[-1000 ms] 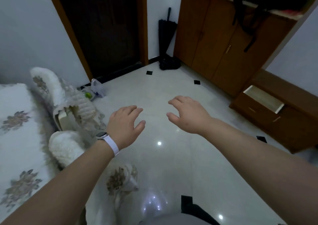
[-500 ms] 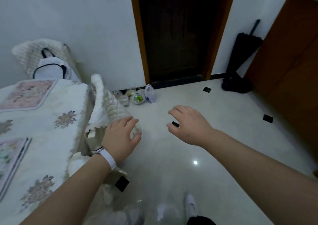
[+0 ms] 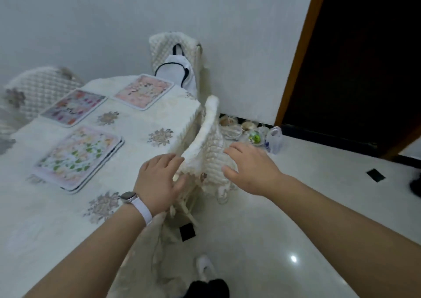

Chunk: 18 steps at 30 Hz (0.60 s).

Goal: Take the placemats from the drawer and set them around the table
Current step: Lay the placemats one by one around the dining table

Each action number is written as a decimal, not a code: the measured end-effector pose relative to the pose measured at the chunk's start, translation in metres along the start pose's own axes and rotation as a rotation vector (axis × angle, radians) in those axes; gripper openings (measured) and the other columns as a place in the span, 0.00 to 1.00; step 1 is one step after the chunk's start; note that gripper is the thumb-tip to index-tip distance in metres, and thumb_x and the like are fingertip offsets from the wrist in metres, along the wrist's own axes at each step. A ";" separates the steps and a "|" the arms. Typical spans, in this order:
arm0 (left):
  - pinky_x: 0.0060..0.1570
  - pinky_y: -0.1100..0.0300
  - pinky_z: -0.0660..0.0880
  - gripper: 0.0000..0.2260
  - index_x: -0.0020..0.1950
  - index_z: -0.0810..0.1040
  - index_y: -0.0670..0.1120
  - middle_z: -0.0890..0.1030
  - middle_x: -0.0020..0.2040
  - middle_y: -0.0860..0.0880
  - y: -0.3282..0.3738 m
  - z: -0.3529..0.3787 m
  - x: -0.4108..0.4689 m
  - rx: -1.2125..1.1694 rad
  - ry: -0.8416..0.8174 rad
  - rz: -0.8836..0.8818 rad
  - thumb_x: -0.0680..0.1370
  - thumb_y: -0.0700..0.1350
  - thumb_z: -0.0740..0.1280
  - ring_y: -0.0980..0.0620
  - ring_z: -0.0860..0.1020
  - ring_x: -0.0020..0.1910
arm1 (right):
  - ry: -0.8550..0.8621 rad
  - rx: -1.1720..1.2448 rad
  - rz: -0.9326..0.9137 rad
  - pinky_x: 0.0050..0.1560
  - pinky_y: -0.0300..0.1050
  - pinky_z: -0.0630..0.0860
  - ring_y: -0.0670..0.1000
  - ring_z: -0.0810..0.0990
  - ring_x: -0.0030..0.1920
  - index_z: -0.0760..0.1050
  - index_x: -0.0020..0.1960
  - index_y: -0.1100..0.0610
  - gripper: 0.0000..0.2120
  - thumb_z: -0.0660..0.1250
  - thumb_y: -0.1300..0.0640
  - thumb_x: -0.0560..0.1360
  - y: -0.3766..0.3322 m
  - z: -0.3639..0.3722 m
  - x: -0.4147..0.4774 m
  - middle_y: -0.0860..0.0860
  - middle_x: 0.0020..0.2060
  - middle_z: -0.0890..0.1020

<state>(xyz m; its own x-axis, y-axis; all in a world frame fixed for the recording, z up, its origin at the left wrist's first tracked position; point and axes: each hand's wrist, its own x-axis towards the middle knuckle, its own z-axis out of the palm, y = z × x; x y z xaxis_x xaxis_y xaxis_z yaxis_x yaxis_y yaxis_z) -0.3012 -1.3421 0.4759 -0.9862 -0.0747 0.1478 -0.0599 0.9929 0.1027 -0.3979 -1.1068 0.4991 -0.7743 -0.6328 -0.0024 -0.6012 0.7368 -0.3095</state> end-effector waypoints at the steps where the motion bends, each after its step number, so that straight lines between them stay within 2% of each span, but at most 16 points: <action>1: 0.58 0.45 0.71 0.23 0.64 0.77 0.49 0.79 0.63 0.46 -0.014 0.001 0.001 0.007 0.014 -0.029 0.75 0.59 0.57 0.42 0.75 0.61 | -0.014 -0.001 -0.036 0.68 0.52 0.65 0.53 0.67 0.68 0.67 0.72 0.52 0.25 0.56 0.42 0.78 -0.007 0.002 0.018 0.50 0.69 0.70; 11: 0.56 0.44 0.73 0.26 0.62 0.79 0.47 0.80 0.60 0.45 -0.178 0.041 0.003 -0.018 0.003 -0.453 0.74 0.60 0.55 0.41 0.77 0.59 | -0.133 -0.099 -0.290 0.64 0.49 0.69 0.52 0.70 0.65 0.68 0.71 0.53 0.24 0.57 0.43 0.79 -0.078 0.045 0.187 0.50 0.67 0.73; 18: 0.52 0.43 0.75 0.24 0.61 0.79 0.46 0.81 0.58 0.43 -0.269 0.052 0.000 -0.011 0.033 -0.623 0.74 0.58 0.57 0.40 0.78 0.57 | -0.176 -0.160 -0.378 0.63 0.51 0.70 0.52 0.69 0.67 0.68 0.71 0.52 0.24 0.58 0.43 0.79 -0.120 0.066 0.280 0.48 0.68 0.72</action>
<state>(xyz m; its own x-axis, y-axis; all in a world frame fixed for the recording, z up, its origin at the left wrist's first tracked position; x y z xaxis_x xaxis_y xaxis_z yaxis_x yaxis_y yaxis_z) -0.2931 -1.6042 0.3969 -0.7615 -0.6423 0.0873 -0.6202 0.7611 0.1900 -0.5293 -1.3882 0.4727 -0.4572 -0.8854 -0.0831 -0.8692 0.4647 -0.1689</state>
